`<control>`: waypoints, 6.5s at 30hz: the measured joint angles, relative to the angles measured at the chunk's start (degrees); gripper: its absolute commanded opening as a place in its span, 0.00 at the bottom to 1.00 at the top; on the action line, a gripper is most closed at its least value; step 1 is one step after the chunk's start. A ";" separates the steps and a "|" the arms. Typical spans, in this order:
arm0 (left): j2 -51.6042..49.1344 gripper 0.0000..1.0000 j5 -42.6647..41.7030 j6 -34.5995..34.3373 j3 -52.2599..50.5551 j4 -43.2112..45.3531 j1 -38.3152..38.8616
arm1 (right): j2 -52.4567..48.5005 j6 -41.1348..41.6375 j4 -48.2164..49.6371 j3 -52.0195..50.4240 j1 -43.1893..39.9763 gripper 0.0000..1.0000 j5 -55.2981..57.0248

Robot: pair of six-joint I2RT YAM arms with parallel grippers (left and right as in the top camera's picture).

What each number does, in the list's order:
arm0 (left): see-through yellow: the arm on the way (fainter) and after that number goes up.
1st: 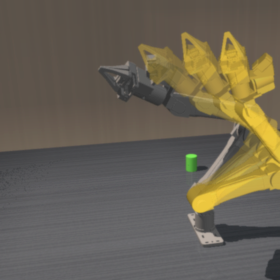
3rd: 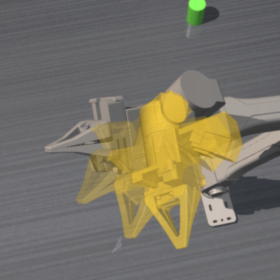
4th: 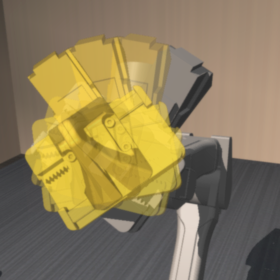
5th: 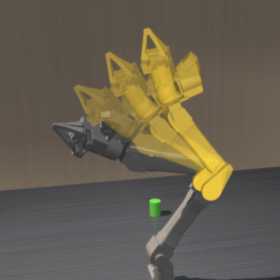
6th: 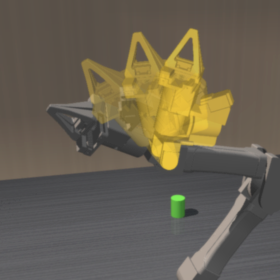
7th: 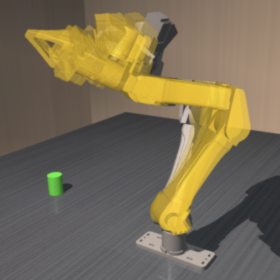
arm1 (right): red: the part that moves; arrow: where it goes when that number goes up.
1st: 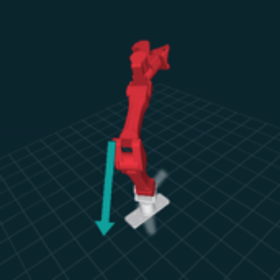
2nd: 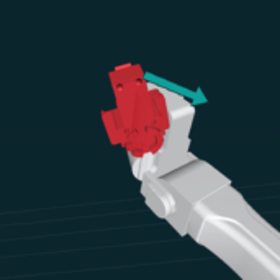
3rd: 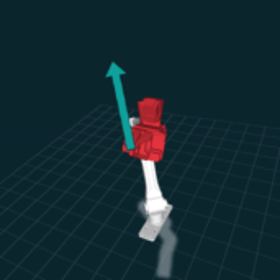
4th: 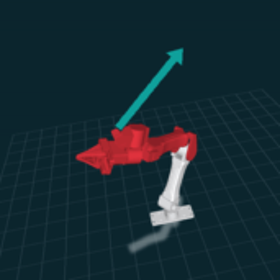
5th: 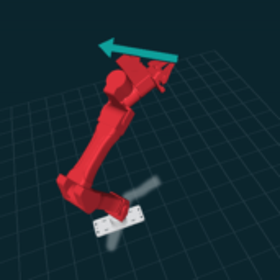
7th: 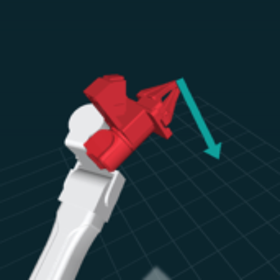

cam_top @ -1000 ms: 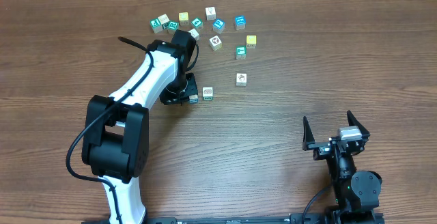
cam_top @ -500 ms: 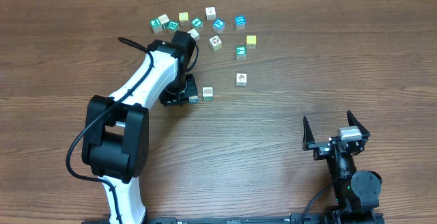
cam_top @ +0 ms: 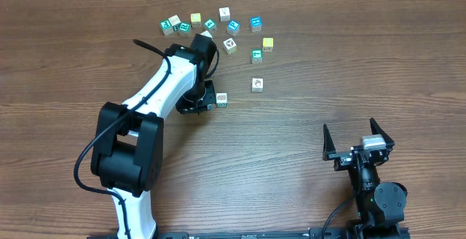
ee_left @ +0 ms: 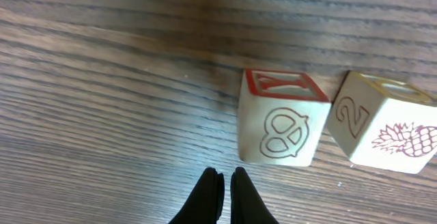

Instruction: Form a horizontal line

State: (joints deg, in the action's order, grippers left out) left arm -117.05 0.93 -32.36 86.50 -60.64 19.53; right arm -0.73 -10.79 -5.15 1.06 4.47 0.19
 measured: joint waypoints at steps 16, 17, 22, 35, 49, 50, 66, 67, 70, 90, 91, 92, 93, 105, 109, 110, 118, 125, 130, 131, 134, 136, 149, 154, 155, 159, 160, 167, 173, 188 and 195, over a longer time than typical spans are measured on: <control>0.00 0.04 2.14 -2.25 0.00 1.53 -0.04 | 0.00 0.02 0.02 0.00 0.00 1.00 0.02; 0.00 0.04 2.56 -2.34 0.00 1.53 -0.04 | 0.00 0.02 0.00 0.00 0.02 1.00 0.02; 0.00 0.05 3.91 -2.86 0.00 1.53 -0.07 | 0.00 0.02 -0.02 0.00 0.02 1.00 0.02; 0.00 0.05 4.50 -3.32 0.00 2.14 -0.17 | 0.00 0.02 0.02 0.00 0.02 1.00 0.02; 0.00 0.05 4.52 -3.32 0.00 3.37 -1.40 | 0.00 0.02 0.00 0.00 0.00 1.00 0.00; 0.00 0.05 4.52 -3.32 0.00 3.48 -1.40 | 0.00 0.00 0.00 0.00 0.00 1.00 0.00; 0.00 0.05 4.52 -3.32 0.00 4.11 -1.40 | 0.00 0.04 -0.02 0.00 0.02 1.00 0.00; 0.00 0.05 4.52 -3.32 0.00 4.17 -1.40 | 0.00 0.02 -0.02 0.00 0.00 1.00 0.00; 0.00 0.05 4.52 -3.32 0.00 4.72 -1.40 | 0.00 0.04 0.00 0.00 0.02 1.00 0.02; 0.00 0.07 4.52 -3.30 0.00 5.35 -1.40 | 0.00 0.00 0.02 0.00 0.00 1.00 0.00; 0.00 0.07 4.52 -3.28 0.00 5.35 -1.40 | 0.00 0.02 -0.02 0.00 0.02 1.00 -0.02; 0.00 0.07 4.50 -3.19 0.00 5.33 -1.40 | 0.00 0.04 0.02 0.00 0.02 1.00 0.00; 0.00 0.06 4.50 -3.06 0.00 5.25 -1.40 | 0.00 0.00 -0.02 0.00 0.00 1.00 0.02; 0.00 0.04 3.78 -1.57 0.00 0.68 -1.42 | 0.00 0.02 0.00 0.00 0.00 1.00 0.02; 0.00 0.04 2.99 -1.60 0.00 0.63 -1.40 | 0.00 0.02 0.00 0.00 0.00 1.00 0.02; 0.00 0.04 2.80 -1.60 0.00 0.63 -1.36 | 0.00 0.04 -0.02 0.00 0.00 1.00 0.00; 0.00 0.04 2.54 -1.81 0.00 0.61 0.02 | 0.00 0.02 0.02 0.00 0.00 1.00 -0.02; 0.00 0.04 2.51 -3.65 -1.33 1.49 0.66 | 0.00 0.02 0.00 0.00 0.00 1.00 0.00; 0.00 0.04 2.54 -4.07 -3.96 3.67 0.63 | 0.00 0.02 0.00 0.00 0.02 1.00 0.00; -0.04 0.04 2.54 -4.15 -4.20 3.82 0.63 | 0.00 0.04 -0.02 0.00 0.00 1.00 0.00; -0.17 0.04 2.54 -4.17 -4.52 4.94 0.63 | 0.00 0.02 -0.04 0.00 0.00 1.00 0.00; -0.20 0.04 2.54 -4.20 -4.52 5.81 0.63 | 0.00 0.00 0.00 0.00 0.00 1.00 0.00; -0.20 0.04 2.80 -4.20 -4.52 7.80 0.63 | 0.00 0.02 0.02 0.00 0.00 1.00 0.00; -0.20 0.04 2.80 -4.20 -4.52 8.41 0.63 | 0.00 0.04 0.00 0.00 0.00 1.00 0.02; -0.20 0.04 2.80 -4.20 -4.52 8.57 0.63 | 0.00 0.02 0.00 0.00 0.02 1.00 0.00; -0.20 0.04 2.80 -4.20 -4.52 8.85 0.63 | 0.00 0.02 0.00 0.00 0.00 1.00 0.00; -0.20 0.04 2.80 -4.20 -4.52 8.87 0.63 | 0.00 0.00 0.00 0.00 0.02 1.00 0.00; -0.20 0.04 2.84 -4.20 -4.52 9.03 0.63 | 0.00 0.04 0.00 0.00 0.00 1.00 0.00; -0.20 0.04 3.30 -4.20 -4.52 9.03 0.63 | 0.00 0.00 0.00 0.00 0.00 1.00 0.02; -0.20 0.05 3.87 -4.20 -4.52 9.42 0.63 | 0.00 0.02 -0.02 0.00 0.00 1.00 0.00; -0.20 0.05 4.09 -4.20 -4.52 9.70 0.63 | 0.00 0.02 0.00 0.00 0.00 1.00 0.02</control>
State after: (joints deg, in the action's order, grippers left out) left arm -117.25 5.02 -36.56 81.97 -50.94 20.16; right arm -0.73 -10.76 -5.15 1.06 4.47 0.21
